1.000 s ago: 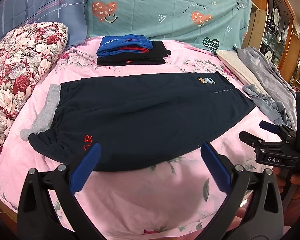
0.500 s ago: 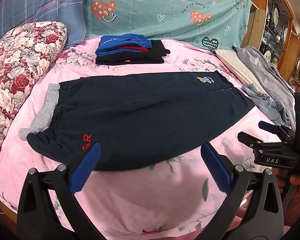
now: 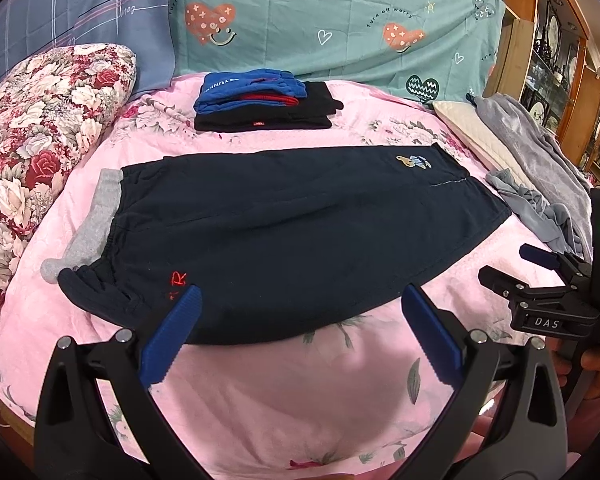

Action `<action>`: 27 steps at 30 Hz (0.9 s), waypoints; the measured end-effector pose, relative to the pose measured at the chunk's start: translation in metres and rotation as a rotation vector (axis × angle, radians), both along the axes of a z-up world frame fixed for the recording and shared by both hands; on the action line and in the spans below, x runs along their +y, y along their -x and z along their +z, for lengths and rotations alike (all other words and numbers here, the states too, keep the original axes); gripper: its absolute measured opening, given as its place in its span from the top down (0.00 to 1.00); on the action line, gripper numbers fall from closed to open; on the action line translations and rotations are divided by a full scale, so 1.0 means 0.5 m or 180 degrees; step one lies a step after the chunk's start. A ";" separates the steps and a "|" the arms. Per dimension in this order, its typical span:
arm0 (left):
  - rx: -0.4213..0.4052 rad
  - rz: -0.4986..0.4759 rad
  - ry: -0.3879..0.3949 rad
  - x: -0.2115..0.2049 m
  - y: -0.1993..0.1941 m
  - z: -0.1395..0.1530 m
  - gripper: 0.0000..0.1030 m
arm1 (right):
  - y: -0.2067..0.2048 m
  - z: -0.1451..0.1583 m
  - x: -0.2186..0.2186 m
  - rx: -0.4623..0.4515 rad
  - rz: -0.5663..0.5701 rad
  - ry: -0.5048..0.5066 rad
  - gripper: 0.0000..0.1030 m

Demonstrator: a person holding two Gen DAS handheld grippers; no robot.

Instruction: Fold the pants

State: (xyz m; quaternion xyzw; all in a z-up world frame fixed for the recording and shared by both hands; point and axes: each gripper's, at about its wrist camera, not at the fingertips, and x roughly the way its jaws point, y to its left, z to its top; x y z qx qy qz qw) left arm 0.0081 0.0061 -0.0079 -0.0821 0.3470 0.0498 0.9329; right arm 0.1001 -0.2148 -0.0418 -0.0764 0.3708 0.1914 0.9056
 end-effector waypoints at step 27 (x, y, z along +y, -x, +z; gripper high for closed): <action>0.0168 0.0042 0.0099 0.030 -0.045 -0.035 0.02 | -0.060 -0.015 -0.013 0.0155 -0.0157 0.0004 0.01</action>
